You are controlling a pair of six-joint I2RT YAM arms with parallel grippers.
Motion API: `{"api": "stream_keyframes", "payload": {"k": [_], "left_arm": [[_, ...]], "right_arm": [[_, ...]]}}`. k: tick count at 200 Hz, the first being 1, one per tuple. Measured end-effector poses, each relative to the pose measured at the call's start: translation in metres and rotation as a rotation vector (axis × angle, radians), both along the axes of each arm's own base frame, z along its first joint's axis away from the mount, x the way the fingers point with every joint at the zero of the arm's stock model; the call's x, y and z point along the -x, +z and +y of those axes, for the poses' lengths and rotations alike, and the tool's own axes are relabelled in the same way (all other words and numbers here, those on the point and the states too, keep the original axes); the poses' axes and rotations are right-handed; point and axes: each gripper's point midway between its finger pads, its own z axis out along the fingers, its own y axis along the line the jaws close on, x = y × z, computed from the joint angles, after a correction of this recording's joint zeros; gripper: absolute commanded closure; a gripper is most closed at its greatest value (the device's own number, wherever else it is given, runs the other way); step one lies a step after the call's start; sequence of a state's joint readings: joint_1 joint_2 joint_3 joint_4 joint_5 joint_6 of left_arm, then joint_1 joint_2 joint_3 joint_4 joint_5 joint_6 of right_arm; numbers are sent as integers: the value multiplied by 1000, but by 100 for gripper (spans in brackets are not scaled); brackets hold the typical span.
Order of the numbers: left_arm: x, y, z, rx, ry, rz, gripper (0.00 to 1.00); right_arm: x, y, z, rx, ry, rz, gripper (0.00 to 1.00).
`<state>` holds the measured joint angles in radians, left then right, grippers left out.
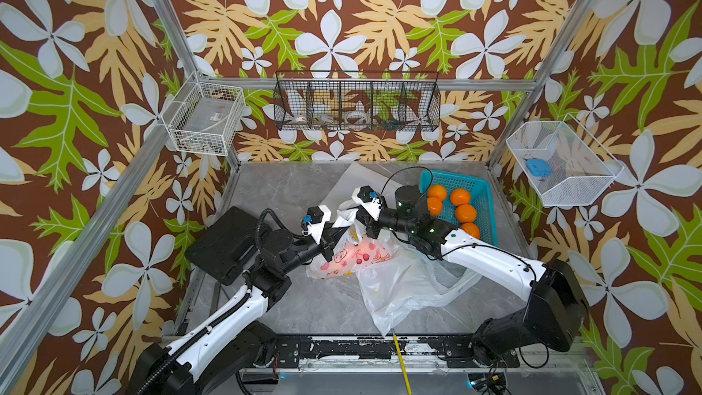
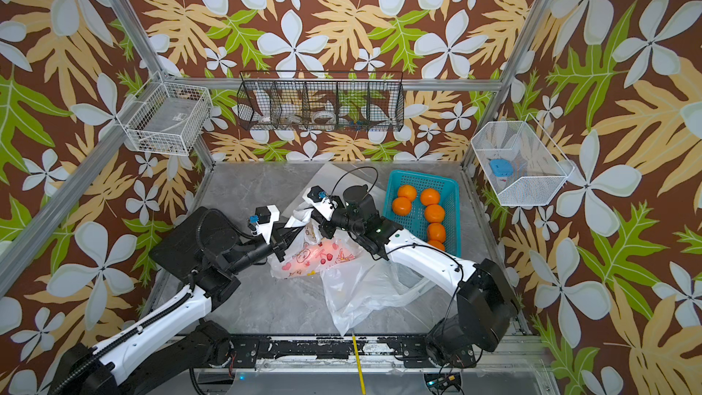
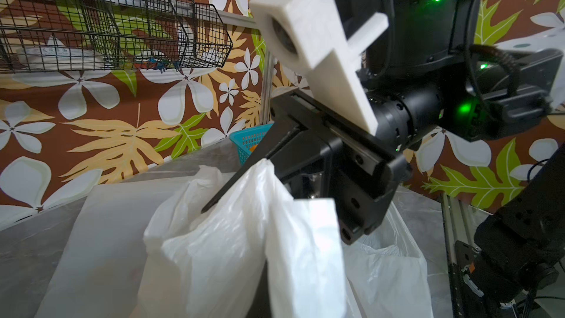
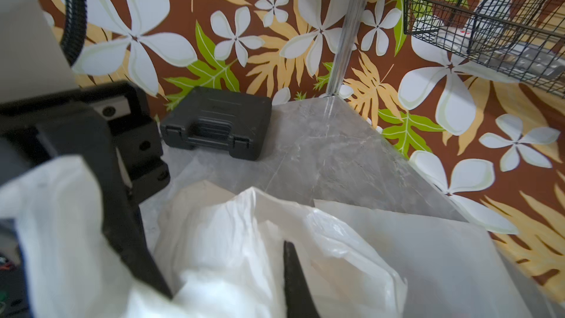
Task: Place the oranges into plastic bags & tie knots
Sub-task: Tie the plastic bag at the center of the board.
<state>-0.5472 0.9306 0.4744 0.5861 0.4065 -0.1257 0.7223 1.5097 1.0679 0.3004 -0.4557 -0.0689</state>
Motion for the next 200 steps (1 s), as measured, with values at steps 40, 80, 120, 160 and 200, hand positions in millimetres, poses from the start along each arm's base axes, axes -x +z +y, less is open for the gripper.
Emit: {"api": "stream_keyframes", "payload": {"k": [40, 80, 120, 160, 200], "left_arm": [[0, -6, -7, 42, 46, 2, 100], [-5, -12, -12, 94, 66, -7, 100], [-11, -24, -17, 151, 67, -3, 92], [5, -39, -22, 124, -3, 27, 51], [25, -18, -3, 88, 22, -30, 32]], "right_arm": [[2, -3, 5, -183, 6, 109, 100], [2, -2, 4, -315, 3, 175, 100], [0, -9, 3, -363, -8, 223, 100], [-9, 3, -6, -424, -58, 184, 100], [-17, 13, -16, -456, -92, 139, 100]]}}
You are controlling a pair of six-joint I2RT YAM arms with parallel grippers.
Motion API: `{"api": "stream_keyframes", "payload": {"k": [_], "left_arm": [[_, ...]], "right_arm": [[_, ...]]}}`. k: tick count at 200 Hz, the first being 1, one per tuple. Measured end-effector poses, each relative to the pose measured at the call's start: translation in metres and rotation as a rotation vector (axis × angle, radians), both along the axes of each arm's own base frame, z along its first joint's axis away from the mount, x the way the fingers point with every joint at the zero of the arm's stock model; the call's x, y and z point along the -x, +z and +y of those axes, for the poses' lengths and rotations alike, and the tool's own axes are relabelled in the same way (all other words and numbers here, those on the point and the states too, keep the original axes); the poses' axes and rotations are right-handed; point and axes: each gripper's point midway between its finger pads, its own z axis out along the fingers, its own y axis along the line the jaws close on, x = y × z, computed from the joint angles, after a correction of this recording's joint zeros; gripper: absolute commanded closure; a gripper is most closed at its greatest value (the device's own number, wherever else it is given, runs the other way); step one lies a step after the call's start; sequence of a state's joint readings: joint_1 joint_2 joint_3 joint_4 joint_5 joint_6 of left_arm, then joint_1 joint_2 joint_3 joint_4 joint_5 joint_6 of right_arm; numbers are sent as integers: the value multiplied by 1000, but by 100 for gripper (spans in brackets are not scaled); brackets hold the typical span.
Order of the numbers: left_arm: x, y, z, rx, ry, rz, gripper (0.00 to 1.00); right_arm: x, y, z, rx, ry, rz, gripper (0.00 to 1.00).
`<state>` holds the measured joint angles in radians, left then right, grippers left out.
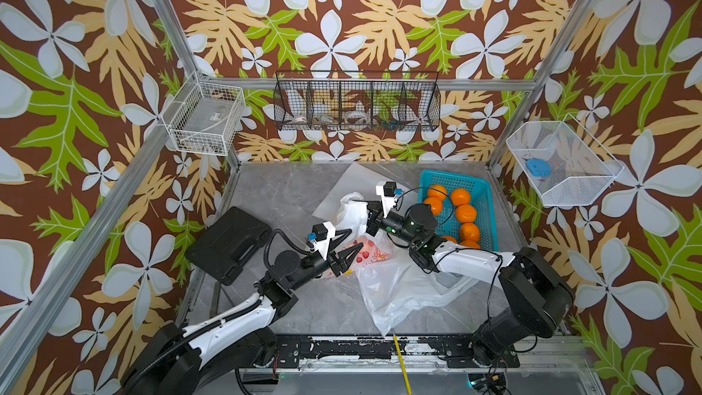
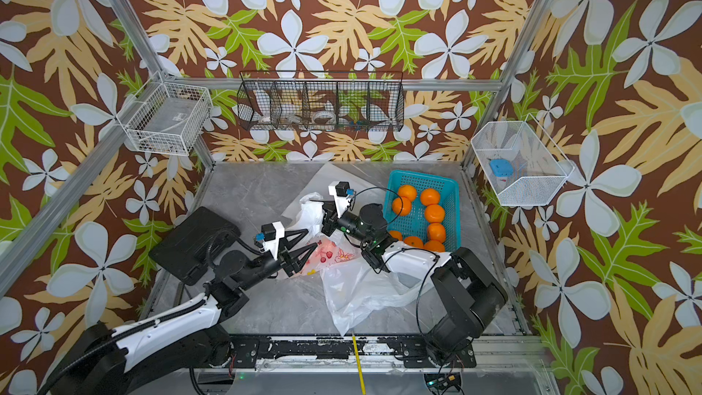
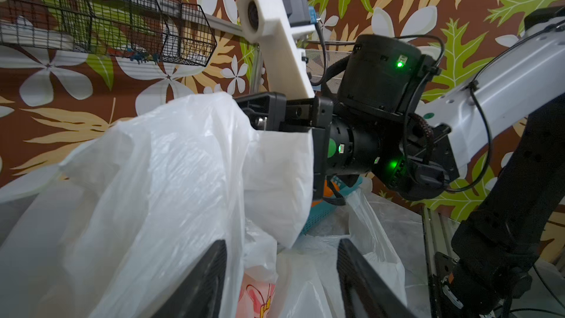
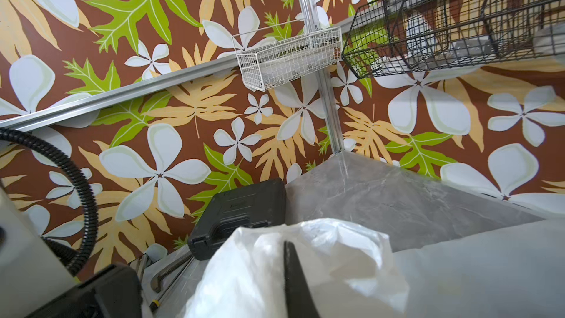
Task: Place the oranges into plastic bags & tie knots
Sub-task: Tie the plastic bag at the center of the board.
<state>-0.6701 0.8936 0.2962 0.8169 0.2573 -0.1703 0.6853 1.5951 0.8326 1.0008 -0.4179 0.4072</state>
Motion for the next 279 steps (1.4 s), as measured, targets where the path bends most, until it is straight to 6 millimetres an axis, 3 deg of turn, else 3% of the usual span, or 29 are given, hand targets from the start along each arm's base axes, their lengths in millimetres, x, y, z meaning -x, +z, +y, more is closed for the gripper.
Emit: {"api": "stream_keyframes", "payload": {"k": [22, 36, 62, 82, 120, 135, 179, 279], "left_arm": [[7, 18, 21, 11, 76, -34, 21], [8, 31, 37, 30, 141, -47, 20], [-14, 58, 80, 103, 310, -10, 28], [-37, 60, 100, 159, 366, 70, 37], [-61, 34, 74, 148, 249, 236, 53], [-66, 18, 60, 138, 194, 292, 54], [-52, -11, 12, 82, 44, 363, 53], [-65, -46, -5, 88, 47, 412, 49]], "right_arm": [[1, 0, 1, 9, 4, -17, 100], [3, -1, 2, 13, 16, -18, 100], [5, 0, 3, 12, 31, -27, 100], [8, -2, 6, 17, 51, -30, 100], [11, 1, 8, 12, 66, -39, 100], [12, 2, 9, 10, 70, -41, 100], [17, 3, 13, 7, 89, -47, 100], [26, 9, 16, -28, 128, -44, 100]]}}
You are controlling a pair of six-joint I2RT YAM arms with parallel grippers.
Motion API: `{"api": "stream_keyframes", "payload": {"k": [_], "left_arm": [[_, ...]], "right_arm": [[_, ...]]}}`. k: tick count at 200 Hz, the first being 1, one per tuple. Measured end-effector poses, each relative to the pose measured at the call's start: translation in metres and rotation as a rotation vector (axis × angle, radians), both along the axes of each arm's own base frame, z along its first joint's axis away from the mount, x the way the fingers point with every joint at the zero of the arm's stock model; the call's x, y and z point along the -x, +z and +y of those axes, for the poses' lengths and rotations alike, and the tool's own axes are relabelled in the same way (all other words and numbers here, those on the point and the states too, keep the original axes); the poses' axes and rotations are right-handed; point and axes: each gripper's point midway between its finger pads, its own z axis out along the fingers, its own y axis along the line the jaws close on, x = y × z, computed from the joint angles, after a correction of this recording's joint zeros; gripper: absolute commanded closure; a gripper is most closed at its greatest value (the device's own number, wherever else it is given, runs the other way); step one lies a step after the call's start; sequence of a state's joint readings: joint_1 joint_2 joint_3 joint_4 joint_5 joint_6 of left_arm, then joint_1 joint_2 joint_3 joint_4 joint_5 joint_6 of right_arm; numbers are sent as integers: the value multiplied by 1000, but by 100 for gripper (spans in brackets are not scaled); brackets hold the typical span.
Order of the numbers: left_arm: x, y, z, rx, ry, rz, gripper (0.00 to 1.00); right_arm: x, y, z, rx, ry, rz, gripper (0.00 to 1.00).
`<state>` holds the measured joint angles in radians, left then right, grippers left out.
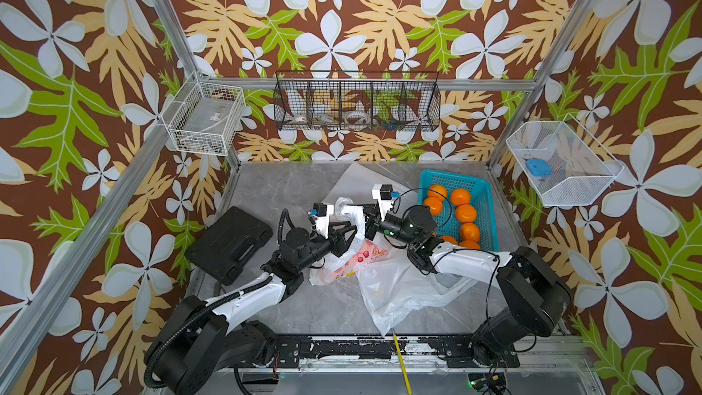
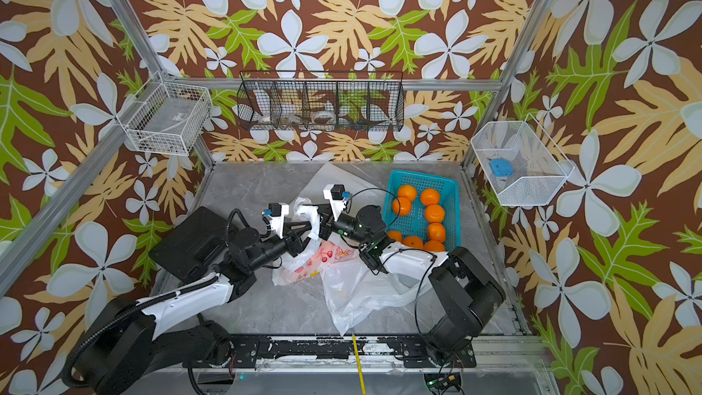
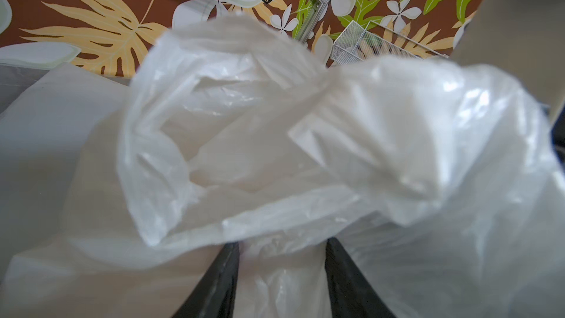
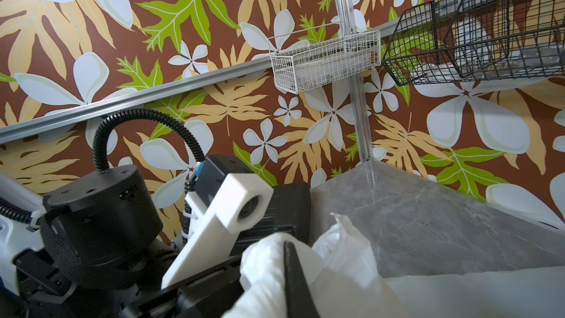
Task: Place the oranges into plastic bags & tie knots
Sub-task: Tie the plastic bag at the center of the board.
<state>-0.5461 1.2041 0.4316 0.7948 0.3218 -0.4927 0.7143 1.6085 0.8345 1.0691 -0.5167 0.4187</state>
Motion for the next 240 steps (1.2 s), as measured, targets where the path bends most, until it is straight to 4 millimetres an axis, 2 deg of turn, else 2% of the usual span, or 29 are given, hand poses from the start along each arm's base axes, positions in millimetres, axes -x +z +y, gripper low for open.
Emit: {"api": "stream_keyframes", "payload": {"k": [29, 68, 89, 100, 115, 132, 150, 187, 240], "left_arm": [[4, 9, 12, 12, 39, -27, 44], [7, 43, 59, 50, 151, -107, 36], [24, 69, 69, 61, 149, -170, 27], [32, 83, 74, 75, 146, -198, 26], [35, 97, 82, 107, 155, -199, 28], [30, 105, 80, 153, 118, -141, 34], [22, 106, 65, 208, 35, -24, 41], [13, 87, 41, 330, -104, 206, 42], [15, 78, 30, 418, -199, 300, 42]], "right_arm": [[3, -2, -3, -1, 1, -3, 100], [6, 0, -9, -4, -9, -22, 100], [6, 0, -12, 1, -17, -38, 100], [6, 0, -12, 0, -18, -39, 100], [7, 0, -12, 2, -17, -43, 100], [7, 1, -12, 3, -17, -46, 100], [7, 1, -12, 4, -17, -51, 100], [8, 0, -12, 8, -17, -63, 100], [8, -1, -11, 8, -12, -64, 100]]}}
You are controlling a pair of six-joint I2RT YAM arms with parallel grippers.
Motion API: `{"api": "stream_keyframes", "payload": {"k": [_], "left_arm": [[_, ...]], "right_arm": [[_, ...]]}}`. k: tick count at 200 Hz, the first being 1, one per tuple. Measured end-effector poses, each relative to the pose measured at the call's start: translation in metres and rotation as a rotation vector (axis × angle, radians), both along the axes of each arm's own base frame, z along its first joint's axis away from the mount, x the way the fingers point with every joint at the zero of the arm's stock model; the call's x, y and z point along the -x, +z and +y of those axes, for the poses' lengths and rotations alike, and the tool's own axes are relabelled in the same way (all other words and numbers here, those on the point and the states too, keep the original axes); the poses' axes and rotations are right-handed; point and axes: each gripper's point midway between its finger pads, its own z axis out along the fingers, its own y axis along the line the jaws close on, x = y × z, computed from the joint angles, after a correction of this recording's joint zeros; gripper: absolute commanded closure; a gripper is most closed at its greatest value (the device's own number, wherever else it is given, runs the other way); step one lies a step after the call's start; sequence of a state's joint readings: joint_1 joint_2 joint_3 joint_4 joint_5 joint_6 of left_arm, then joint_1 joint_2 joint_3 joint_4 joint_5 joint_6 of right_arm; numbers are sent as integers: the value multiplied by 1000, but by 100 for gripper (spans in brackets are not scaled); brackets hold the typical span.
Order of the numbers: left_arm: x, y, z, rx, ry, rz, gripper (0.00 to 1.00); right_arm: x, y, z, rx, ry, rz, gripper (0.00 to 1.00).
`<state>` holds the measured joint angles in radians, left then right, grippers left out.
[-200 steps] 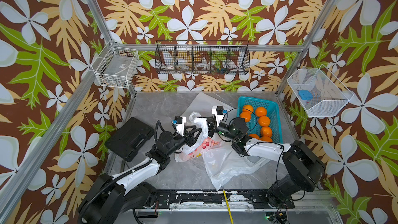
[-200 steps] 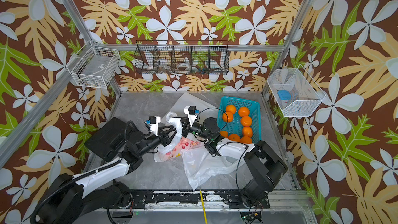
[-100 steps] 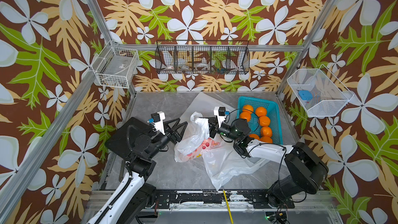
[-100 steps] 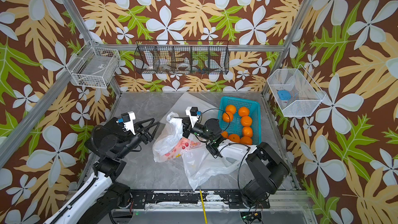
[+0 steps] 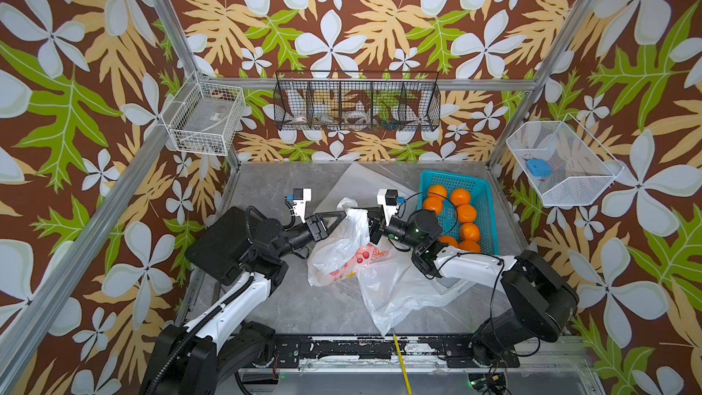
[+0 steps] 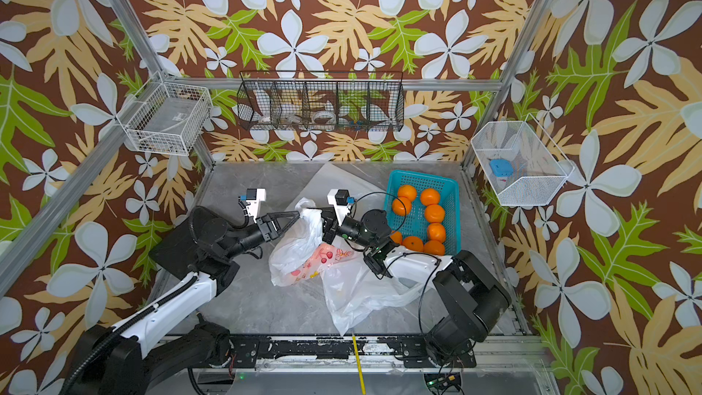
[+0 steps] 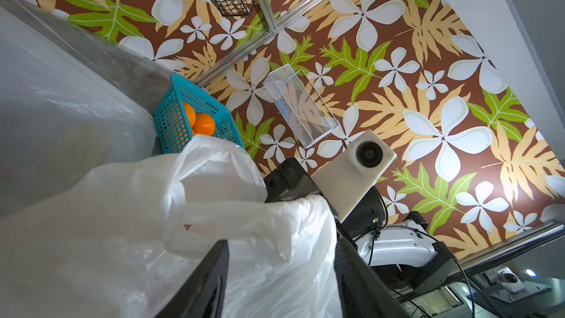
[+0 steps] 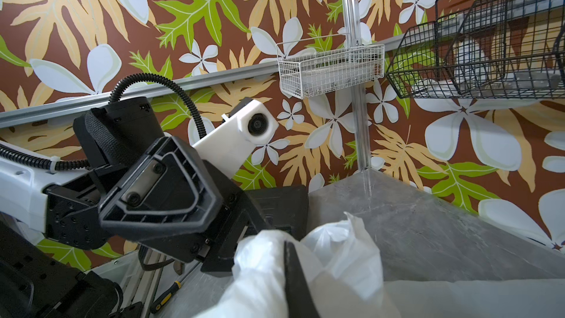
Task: Place the oranges into plastic bags & tie knots
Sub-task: Tie the plastic bag at the center of the board.
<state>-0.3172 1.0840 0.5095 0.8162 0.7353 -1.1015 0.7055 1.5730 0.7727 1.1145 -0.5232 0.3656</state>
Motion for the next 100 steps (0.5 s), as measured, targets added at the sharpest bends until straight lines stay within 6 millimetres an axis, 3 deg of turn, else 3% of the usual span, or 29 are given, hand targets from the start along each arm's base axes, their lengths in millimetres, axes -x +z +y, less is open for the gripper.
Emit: {"api": "stream_keyframes", "payload": {"k": [64, 100], "left_arm": [[3, 13, -7, 54, -55, -19, 46], [9, 19, -11, 70, -86, -32, 55]], "right_arm": [[0, 0, 2, -4, 9, -2, 100], [2, 0, 3, -8, 24, 3, 100]]}}
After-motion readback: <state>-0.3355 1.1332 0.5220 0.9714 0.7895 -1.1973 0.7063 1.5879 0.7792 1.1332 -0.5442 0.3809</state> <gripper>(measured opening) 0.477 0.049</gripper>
